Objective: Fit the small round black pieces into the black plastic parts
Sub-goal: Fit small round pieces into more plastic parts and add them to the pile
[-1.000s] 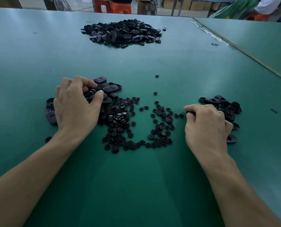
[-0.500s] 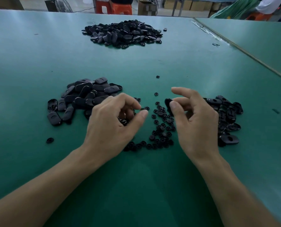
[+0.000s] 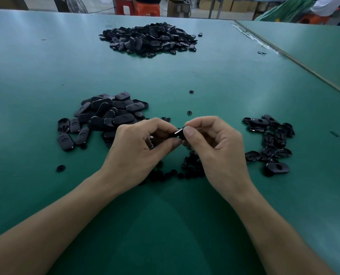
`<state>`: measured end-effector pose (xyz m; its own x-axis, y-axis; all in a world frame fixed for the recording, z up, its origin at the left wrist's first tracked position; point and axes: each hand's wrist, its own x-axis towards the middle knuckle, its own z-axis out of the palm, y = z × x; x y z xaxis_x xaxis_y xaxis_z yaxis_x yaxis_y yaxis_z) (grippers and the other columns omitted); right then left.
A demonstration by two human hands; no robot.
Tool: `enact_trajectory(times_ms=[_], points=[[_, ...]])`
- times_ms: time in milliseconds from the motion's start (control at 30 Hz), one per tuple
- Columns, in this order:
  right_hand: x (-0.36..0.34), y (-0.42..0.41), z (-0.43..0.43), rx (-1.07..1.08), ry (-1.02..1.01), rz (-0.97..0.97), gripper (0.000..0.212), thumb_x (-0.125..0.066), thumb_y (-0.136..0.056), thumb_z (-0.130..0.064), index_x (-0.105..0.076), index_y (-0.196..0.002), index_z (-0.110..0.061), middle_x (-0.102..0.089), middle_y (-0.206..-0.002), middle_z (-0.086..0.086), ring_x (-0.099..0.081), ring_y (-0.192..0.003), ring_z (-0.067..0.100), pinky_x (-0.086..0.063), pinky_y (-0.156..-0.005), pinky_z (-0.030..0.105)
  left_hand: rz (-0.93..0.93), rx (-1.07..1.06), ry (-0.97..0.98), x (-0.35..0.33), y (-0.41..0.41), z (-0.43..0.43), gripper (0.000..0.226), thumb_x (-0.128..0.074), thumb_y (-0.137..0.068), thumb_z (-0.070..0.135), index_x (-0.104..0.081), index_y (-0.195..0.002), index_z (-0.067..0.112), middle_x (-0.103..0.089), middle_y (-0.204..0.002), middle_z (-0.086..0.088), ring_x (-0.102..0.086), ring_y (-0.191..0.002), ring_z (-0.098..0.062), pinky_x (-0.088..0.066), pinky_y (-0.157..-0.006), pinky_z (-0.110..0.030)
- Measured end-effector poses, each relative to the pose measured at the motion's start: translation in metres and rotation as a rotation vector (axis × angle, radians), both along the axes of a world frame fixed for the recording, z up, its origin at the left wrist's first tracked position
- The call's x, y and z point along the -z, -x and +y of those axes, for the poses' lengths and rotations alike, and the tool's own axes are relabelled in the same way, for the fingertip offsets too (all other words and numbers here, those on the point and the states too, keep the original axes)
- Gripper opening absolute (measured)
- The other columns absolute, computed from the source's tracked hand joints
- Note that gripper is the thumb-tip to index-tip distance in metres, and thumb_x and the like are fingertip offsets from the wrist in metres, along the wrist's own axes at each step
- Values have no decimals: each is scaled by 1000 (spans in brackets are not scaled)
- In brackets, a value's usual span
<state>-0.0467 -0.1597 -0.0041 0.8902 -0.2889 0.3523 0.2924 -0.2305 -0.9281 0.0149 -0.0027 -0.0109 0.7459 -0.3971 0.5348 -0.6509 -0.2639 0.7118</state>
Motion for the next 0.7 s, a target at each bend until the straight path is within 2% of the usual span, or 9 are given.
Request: enact_trajectory(times_ms=[200,333,433,567,700], points=[[2,0,-1,29,58,32,12,-75,-87,-21,-65,-84,-27,-70,-76,-11,-62,-71,4,-51,-68,35,131,-13,159,0,-3,0,15,-76,-81,27,-71,-91,37,-70,-78,21,-61,-66,3,-41,-60,-12],[1,-1,-1,42,30,36,13,-75,-88,-18,-65,-84,-26,-71,-76,-7,-63,-71,5,-52,-69,32,127,-3,173,-1,-4,0,17,-73,-85,22,-70,-93,37,-71,-78,20,-59,-64,2,-42,-59,-12],[1,-1,-2,27,-19,62,13,-74,-88,-16,-67,-90,-27,-74,-78,-2,-65,-71,12,-54,-71,36,125,-2,181,0,-4,0,19,-71,-88,20,-71,-94,37,-71,-78,19,-57,-63,2,-40,-58,-11],[0,0,-2,-4,24,89,15,-72,-89,-14,-72,-94,-28,-76,-85,-9,-70,-81,4,-57,-79,30,122,-11,195,-1,-5,1,19,-69,-91,16,-71,-97,33,-71,-81,19,-62,-67,3,-42,-60,-10],[1,0,-2,22,74,65,13,-73,-89,-14,-73,-87,-27,-72,-80,-12,-64,-75,5,-53,-71,36,144,-7,229,-2,-5,1,18,-72,-89,18,-70,-99,33,-73,-87,15,-66,-75,-1,-47,-63,-14]])
